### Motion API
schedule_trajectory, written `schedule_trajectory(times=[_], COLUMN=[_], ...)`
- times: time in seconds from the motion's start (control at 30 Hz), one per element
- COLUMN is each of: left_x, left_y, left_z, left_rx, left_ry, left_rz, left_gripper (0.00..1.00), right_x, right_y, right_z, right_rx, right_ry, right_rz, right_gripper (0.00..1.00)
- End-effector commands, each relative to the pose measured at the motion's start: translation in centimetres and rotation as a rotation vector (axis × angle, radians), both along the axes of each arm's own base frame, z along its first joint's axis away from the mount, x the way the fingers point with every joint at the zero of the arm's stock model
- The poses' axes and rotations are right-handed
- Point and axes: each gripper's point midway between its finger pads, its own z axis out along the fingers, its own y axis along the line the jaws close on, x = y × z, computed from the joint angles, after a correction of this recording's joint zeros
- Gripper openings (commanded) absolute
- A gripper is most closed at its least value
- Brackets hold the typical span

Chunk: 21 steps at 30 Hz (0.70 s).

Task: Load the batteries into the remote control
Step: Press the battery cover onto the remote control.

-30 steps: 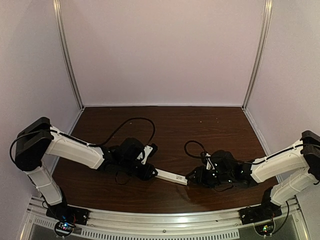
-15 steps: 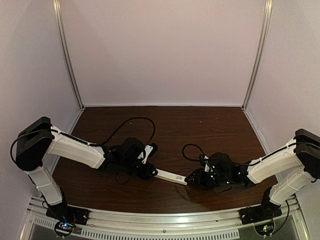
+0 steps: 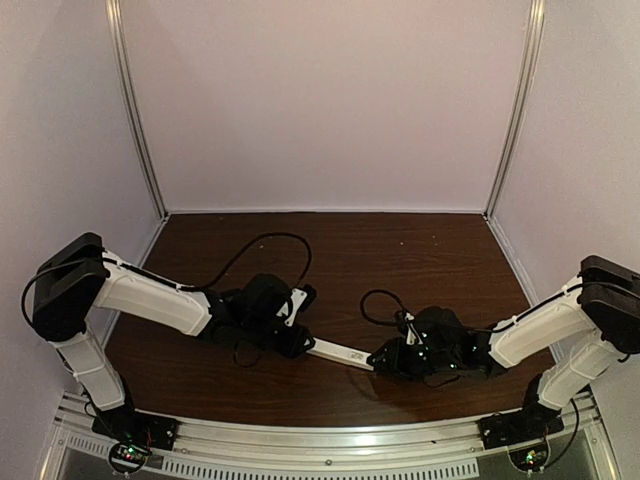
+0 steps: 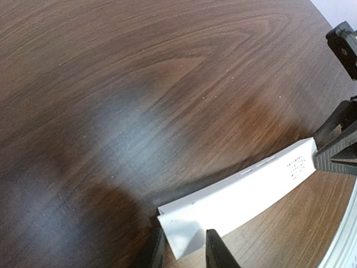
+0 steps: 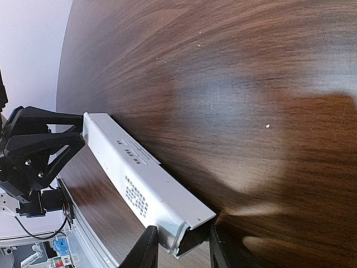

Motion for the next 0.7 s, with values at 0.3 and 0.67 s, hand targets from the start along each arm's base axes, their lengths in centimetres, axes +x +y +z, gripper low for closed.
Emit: schedule_trajectory(times=[0.3,0.67], left_x=[0.2,-0.9], left_y=[-0.7,-1.3], left_z=[-0.7,-2.4], left_rx=[0.024,0.049], left_ry=[-0.003,0.044], left_rz=[-0.023,-0.061], left_gripper=[0.16,0.09], right_x=[-0.4,-0.1], right_y=[0.1,0.6], right_z=[-0.7,-0.3], right_rx=[-0.016,-0.009], right_ry=[0.011,0.0], right_rz=[0.016,0.027], right_gripper=[0.31,0.27])
